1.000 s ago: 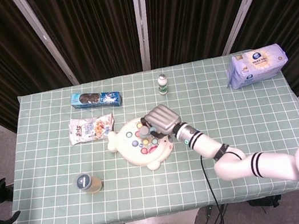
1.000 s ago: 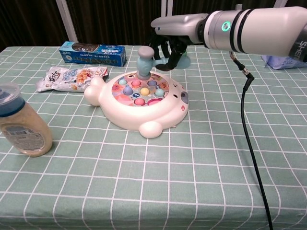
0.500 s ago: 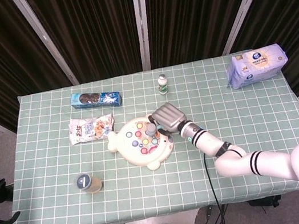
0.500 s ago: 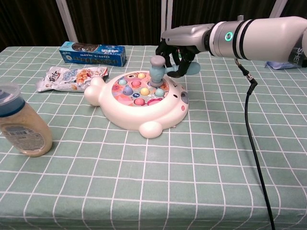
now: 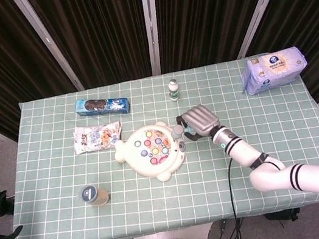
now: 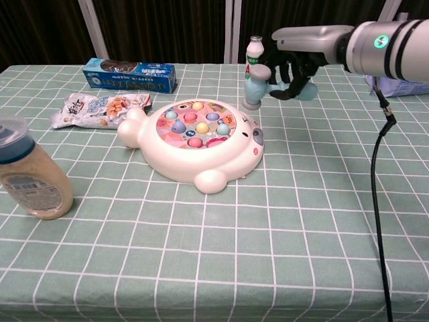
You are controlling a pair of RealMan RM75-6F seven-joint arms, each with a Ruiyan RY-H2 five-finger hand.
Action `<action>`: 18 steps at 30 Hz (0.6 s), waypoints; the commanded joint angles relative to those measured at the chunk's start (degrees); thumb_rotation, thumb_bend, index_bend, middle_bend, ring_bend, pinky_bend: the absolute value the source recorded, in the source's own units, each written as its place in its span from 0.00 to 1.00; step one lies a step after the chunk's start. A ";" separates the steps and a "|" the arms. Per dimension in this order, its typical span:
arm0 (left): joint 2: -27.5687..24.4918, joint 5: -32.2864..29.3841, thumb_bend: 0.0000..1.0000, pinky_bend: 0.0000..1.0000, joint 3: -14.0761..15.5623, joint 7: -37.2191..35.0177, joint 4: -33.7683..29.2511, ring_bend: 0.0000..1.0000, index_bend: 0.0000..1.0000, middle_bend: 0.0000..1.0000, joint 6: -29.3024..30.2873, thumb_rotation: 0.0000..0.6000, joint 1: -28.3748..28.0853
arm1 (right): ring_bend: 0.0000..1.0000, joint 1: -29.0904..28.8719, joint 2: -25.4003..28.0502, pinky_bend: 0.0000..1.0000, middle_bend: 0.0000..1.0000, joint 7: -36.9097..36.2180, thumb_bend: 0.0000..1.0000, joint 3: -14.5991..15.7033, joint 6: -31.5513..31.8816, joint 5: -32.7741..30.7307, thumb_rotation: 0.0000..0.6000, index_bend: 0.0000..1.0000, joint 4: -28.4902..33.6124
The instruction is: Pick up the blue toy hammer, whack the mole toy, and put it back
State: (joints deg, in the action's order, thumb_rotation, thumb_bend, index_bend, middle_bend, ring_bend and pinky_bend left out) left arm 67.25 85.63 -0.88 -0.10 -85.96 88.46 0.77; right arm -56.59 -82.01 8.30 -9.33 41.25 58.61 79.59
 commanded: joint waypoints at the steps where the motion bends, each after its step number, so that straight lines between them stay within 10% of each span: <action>1: -0.12 0.05 0.00 0.00 0.00 0.30 -0.29 0.00 0.15 0.09 -0.09 1.00 -0.09 | 0.57 3.30 0.39 0.73 0.66 -4.32 0.56 1.86 0.78 2.65 1.00 0.72 -1.09; 18: -0.50 -0.13 0.00 0.00 0.11 1.46 -1.48 0.00 0.15 0.09 -0.64 1.00 -0.28 | 0.43 7.85 -6.59 0.52 0.53 -15.27 0.48 4.32 -0.02 12.23 1.00 0.58 -14.28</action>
State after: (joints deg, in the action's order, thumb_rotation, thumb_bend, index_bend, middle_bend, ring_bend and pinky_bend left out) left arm 66.75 85.50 -0.77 1.36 -87.44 87.82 0.49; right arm -48.97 -88.27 -6.56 -5.11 41.31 70.41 65.69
